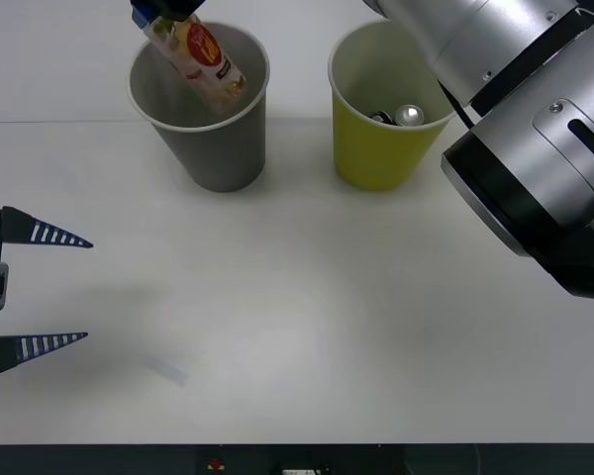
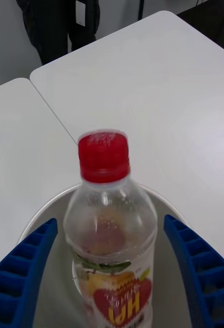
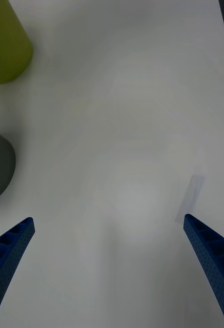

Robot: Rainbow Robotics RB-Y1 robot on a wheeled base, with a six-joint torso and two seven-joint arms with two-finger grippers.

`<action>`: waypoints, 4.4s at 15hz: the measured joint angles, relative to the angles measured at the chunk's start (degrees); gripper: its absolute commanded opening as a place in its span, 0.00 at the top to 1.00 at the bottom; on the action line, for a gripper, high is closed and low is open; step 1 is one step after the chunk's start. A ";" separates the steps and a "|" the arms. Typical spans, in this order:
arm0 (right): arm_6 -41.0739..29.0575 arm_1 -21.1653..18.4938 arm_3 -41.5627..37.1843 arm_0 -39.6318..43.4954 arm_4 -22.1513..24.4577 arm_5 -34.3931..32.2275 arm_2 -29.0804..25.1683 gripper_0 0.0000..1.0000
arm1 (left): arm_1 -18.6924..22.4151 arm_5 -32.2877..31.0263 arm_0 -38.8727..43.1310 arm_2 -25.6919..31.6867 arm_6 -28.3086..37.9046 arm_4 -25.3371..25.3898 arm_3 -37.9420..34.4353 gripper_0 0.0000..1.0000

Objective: Put the can into the green bin and the plastic bottle into the gray bin

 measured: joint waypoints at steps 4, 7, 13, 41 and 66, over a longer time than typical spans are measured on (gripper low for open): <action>0.00 -0.07 0.05 -0.02 -0.41 0.24 0.00 0.00 | 0.00 0.00 0.00 0.00 0.00 0.00 0.00 0.00; 0.00 -0.11 0.06 -0.02 -0.41 0.47 0.00 0.00 | 0.00 0.00 0.00 0.00 0.00 0.00 0.00 0.00; 0.09 -2.57 -7.00 2.61 -0.21 -2.50 -3.10 0.00 | 0.00 0.00 0.00 0.00 0.00 0.00 0.00 0.00; 25.80 -10.28 -84.83 74.07 -11.70 -26.36 -33.44 0.00 | 0.00 0.00 0.00 0.00 0.00 0.00 0.00 0.00; 47.91 -55.06 -83.37 103.06 -36.03 -7.45 -38.85 0.00 | 0.00 0.00 0.00 0.00 0.00 0.00 0.00 0.00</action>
